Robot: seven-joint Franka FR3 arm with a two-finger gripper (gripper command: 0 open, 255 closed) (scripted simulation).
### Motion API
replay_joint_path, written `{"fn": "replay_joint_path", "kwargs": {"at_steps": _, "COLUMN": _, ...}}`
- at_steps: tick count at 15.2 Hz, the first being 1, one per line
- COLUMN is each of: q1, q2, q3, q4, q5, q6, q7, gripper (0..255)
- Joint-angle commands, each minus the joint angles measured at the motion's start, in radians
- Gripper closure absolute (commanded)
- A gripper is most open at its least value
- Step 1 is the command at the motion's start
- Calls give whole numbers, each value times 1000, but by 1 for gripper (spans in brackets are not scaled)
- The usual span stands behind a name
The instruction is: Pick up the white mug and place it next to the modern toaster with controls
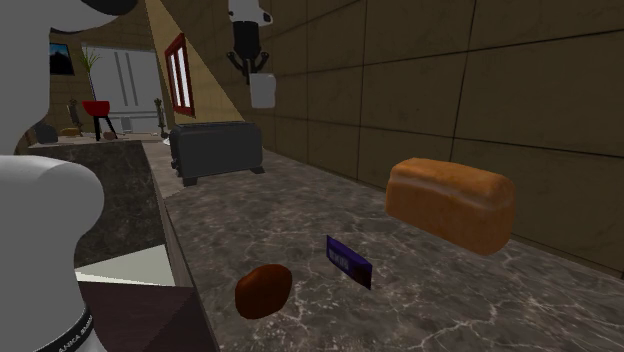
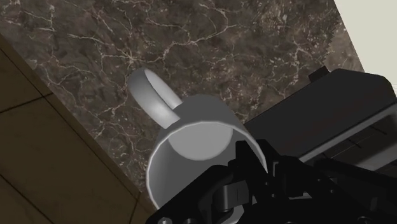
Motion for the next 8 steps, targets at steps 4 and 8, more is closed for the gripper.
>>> {"fn": "replay_joint_path", "kwargs": {"at_steps": 4, "q1": 29, "q2": -49, "q3": 4, "q4": -140, "q5": -23, "q6": 95, "q7": 15, "gripper": 255}}
{"fn": "replay_joint_path", "kwargs": {"at_steps": 8, "q1": 40, "q2": -74, "q3": 6, "q4": -230, "q5": -34, "q6": 161, "q7": 18, "gripper": 255}}
